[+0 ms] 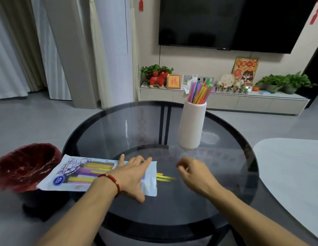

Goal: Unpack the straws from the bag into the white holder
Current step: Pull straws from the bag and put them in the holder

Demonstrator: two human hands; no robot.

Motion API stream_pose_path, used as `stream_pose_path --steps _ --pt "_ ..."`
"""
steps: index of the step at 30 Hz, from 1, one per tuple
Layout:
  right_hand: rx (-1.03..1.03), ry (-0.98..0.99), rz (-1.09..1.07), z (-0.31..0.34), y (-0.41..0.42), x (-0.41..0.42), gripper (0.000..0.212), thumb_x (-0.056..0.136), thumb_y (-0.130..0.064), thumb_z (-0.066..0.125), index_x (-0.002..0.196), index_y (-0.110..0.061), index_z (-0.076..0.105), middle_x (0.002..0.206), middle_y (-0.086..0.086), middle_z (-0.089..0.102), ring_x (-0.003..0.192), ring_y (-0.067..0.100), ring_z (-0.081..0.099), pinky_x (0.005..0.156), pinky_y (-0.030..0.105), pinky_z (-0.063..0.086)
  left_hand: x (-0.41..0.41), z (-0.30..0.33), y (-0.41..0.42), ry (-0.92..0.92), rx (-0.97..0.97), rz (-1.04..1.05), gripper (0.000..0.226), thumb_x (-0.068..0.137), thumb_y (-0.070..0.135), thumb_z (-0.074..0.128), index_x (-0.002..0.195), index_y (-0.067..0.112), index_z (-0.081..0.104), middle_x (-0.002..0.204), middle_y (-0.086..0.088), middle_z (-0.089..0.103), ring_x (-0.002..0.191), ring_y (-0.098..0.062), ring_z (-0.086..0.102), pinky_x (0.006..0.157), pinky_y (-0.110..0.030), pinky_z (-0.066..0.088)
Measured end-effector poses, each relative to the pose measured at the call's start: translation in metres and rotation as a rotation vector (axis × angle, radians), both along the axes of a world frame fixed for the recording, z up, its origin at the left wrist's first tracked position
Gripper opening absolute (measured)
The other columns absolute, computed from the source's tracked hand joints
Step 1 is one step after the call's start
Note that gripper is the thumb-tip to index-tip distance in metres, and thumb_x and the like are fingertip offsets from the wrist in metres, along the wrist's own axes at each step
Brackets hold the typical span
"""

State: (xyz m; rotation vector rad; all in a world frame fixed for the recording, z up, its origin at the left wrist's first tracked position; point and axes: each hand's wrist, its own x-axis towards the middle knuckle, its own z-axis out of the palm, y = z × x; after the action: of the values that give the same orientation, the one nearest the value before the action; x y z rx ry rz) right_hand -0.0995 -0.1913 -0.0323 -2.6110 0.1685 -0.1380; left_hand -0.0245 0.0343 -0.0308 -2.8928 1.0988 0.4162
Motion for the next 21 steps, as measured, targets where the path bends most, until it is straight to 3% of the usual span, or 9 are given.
stream_pose_path --steps 2,5,7,10,14,17,21 --pt "-0.011 0.023 0.04 -0.015 0.008 -0.009 0.028 0.106 -0.033 0.046 0.113 -0.017 0.068 0.11 0.004 0.062 0.11 0.025 0.058 0.094 0.042 0.049 -0.004 0.002 -0.004 -0.102 0.002 -0.032 0.126 0.053 0.056 0.069 0.154 0.022 0.002 0.134 0.0 0.028 0.132 -0.023 0.031 0.116 -0.065 0.001" --pt "0.004 -0.04 0.091 -0.02 0.014 -0.013 0.035 0.111 -0.032 0.035 0.095 -0.01 0.058 0.089 0.001 0.056 0.097 0.027 0.053 0.087 0.051 0.048 -0.013 0.004 -0.013 -0.204 -0.056 -0.067 0.118 0.054 0.057 0.068 0.151 0.024 0.01 0.126 0.0 0.032 0.124 -0.024 0.037 0.117 -0.062 0.007" --pt "0.179 -0.08 0.071 -0.019 0.018 -0.013 0.044 0.112 -0.032 0.033 0.09 -0.003 0.056 0.083 0.007 0.059 0.082 0.025 0.055 0.081 0.051 0.05 -0.021 0.01 -0.02 -0.304 -0.096 -0.097 0.109 0.057 0.051 0.068 0.148 0.024 0.015 0.124 -0.001 0.034 0.12 -0.025 0.039 0.117 -0.058 0.011" --pt "0.576 -0.005 -0.013 -0.02 0.023 -0.012 0.05 0.111 -0.04 0.034 0.091 -0.005 0.063 0.072 0.008 0.065 0.06 0.013 0.055 0.057 0.035 0.05 -0.031 0.02 -0.033 -0.494 -0.072 -0.177 0.107 0.062 0.039 0.073 0.149 0.02 0.015 0.129 -0.007 0.036 0.119 -0.029 0.04 0.116 -0.058 0.015" --pt "1.029 0.193 -0.003 -0.017 0.032 -0.011 0.046 0.107 -0.038 0.037 0.09 -0.019 0.076 0.083 0.016 0.078 0.059 0.022 0.065 0.05 0.03 0.05 -0.04 0.038 -0.048 -0.673 0.168 -0.229 0.123 0.061 0.031 0.085 0.153 0.01 0.007 0.136 -0.017 0.032 0.126 -0.036 0.034 0.111 -0.07 0.006" --pt "1.183 0.257 0.017 -0.017 0.033 -0.01 0.055 0.107 -0.039 0.039 0.08 -0.02 0.082 0.086 0.021 0.078 0.061 0.024 0.068 0.052 0.029 0.054 -0.043 0.044 -0.05 -0.726 0.244 -0.228 0.125 0.06 0.027 0.086 0.153 0.009 0.004 0.136 -0.018 0.032 0.127 -0.037 0.033 0.108 -0.074 0.003" --pt "1.19 0.231 0.108 -0.021 0.029 -0.011 0.041 0.107 -0.027 0.049 0.092 -0.005 0.08 0.082 0.021 0.074 0.062 0.019 0.065 0.054 0.026 0.054 -0.042 0.042 -0.041 -0.74 0.225 -0.211 0.124 0.06 0.026 0.083 0.154 0.011 0.002 0.135 -0.018 0.032 0.127 -0.036 0.034 0.107 -0.074 0.003"
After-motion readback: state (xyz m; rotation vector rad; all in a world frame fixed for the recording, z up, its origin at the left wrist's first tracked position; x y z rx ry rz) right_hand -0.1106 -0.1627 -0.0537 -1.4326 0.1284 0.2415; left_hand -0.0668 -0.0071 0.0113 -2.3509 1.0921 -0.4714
